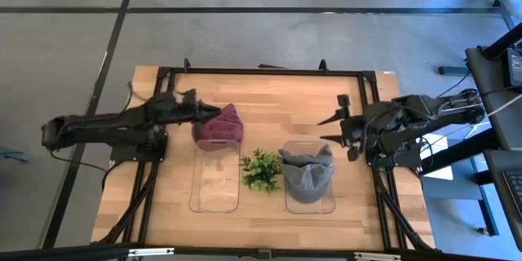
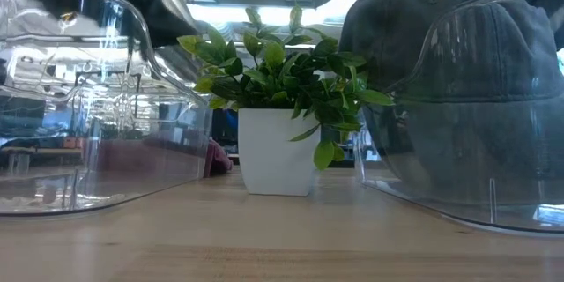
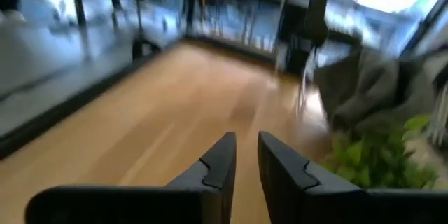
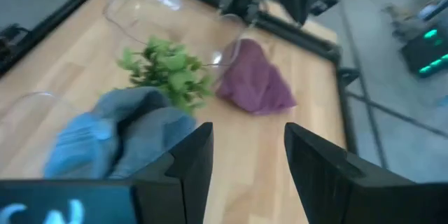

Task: Pick & Place hat
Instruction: Put the red cap into the left transparent bin

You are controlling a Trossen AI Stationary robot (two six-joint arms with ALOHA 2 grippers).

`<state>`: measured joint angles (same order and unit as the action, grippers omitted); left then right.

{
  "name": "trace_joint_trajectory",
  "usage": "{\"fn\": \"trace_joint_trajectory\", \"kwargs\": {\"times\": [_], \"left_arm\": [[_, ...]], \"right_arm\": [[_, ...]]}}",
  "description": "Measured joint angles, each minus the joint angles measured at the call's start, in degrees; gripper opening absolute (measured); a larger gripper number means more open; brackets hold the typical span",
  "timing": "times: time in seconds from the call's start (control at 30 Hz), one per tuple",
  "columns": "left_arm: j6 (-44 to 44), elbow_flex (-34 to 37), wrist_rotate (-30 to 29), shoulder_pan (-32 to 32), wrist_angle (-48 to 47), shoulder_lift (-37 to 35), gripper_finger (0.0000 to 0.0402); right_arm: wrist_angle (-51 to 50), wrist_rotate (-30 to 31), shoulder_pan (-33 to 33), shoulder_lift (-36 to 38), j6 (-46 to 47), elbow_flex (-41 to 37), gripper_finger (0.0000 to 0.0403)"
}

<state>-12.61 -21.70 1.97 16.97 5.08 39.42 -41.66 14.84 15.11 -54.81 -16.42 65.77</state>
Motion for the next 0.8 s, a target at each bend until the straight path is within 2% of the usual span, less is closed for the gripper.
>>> {"fn": "trace_joint_trajectory", "kwargs": {"times": [0.17, 0.27, 0.5, 0.8], "left_arm": [[8.93, -17.07, 11.84, 4.39, -15.92, 18.78, 0.0056], [14.62, -26.6, 16.73, 6.85, -24.76, 29.08, 0.0056], [25.82, -44.04, 17.58, 8.52, -43.57, 47.51, 0.0056], [38.15, -55.8, 16.9, 7.91, -62.3, 61.97, 0.0056]], "right_arm": [[1.81, -0.16, -2.96, 1.12, -1.82, -3.23, 0.0177], [1.54, -0.67, -3.91, 0.68, -1.17, -5.18, 0.0177], [0.08, -2.55, -4.63, 0.76, 1.13, -7.74, 0.0177], [0.1, -2.56, -4.63, 1.69, 6.39, -9.15, 0.0177]]}}
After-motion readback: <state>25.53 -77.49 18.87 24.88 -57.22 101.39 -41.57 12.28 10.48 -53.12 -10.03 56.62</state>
